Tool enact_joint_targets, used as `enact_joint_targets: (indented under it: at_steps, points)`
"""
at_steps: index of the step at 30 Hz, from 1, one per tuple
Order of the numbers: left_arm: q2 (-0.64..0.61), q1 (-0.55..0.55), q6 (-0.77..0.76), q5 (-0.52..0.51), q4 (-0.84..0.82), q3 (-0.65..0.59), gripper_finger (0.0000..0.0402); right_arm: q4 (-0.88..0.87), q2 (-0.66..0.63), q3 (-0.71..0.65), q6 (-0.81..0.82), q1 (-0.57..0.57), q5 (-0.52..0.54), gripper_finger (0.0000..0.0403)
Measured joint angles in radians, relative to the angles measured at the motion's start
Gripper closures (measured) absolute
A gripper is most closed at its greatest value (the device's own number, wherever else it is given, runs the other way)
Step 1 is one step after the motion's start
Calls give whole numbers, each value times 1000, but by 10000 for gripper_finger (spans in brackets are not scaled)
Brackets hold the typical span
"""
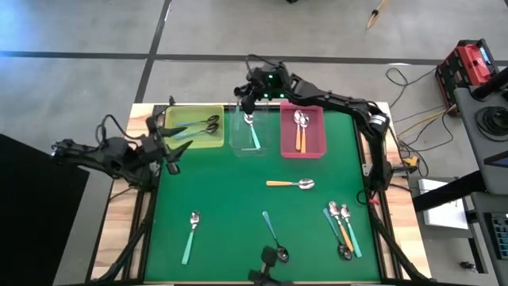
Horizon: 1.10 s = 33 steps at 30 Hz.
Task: Sort silverware by color (type)
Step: Put the green spoon into the transparent bin
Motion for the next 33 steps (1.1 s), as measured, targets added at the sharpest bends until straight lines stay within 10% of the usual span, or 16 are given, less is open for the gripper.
enact_joint_targets:
  at_steps: [11,33]
  points:
    - [-118,0,-13,-1,-58,-4,207,-220,180,208,-32,-2,-8,390]
    - [-159,0,-25,-1,-81,-6,207,-256,248,181,89,4,-17,390]
